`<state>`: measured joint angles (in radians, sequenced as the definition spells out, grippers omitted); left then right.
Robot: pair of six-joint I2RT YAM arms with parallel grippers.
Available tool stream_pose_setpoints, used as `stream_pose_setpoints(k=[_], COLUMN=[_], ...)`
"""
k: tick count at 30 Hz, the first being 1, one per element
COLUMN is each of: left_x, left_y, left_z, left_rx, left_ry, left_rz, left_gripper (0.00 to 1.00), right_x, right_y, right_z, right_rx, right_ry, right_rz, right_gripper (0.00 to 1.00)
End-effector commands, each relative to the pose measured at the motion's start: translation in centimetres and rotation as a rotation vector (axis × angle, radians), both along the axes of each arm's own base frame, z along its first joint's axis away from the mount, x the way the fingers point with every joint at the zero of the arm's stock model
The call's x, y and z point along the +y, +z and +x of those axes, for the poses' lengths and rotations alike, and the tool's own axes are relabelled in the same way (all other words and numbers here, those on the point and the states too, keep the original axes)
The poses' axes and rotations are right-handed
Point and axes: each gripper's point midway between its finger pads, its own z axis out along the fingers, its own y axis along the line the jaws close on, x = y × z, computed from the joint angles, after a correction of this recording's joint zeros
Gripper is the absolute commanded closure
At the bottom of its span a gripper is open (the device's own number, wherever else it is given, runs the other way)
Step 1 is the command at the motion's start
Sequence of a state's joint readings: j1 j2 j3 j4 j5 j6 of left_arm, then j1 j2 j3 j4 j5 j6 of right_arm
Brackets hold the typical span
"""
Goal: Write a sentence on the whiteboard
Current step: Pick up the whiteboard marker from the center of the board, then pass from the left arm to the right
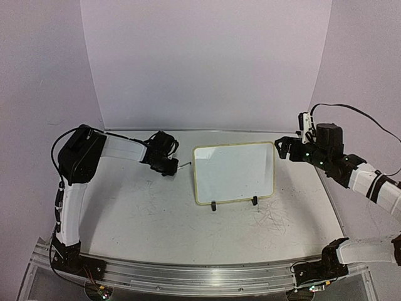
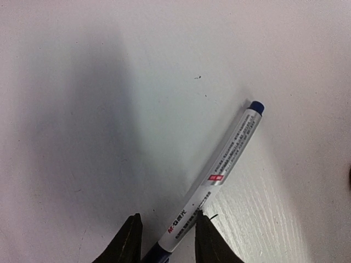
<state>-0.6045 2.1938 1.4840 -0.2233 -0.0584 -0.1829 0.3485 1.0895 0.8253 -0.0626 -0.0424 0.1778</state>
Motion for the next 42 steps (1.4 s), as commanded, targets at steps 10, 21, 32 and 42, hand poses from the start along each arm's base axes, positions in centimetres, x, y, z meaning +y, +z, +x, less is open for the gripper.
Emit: stream_pose_setpoints(k=[10,21,32,42], left_x=[5.3,9.2,1.9,-11.6], left_y=[-0.7,7.5,23.6,24.0], left_z=[-4.5,-3.9,-8.3,-19.5], left_rx=[0.088,-0.112,-0.270,-0.384], left_ry=[0.126,0.295,-0.076,-0.609], left_rz=[0.175,0.176,-0.306,-0.211], left_gripper=[0.91,1.00,1.00,1.00], right_x=[-2.7,2.9,9.8,19.4], right_y=[5.3,7.5,8.7,5.9], right_z=[-0.2,-0.9,-2.0,-4.5], right_rx=[-0.138,-0.135,-0.054,0.218], right_ry=[-0.184,0.145,0.412,0.806], right_rz=[0.130,0.173,0.296,0.468], right_gripper=[0.02,0.02,0.02,0.02])
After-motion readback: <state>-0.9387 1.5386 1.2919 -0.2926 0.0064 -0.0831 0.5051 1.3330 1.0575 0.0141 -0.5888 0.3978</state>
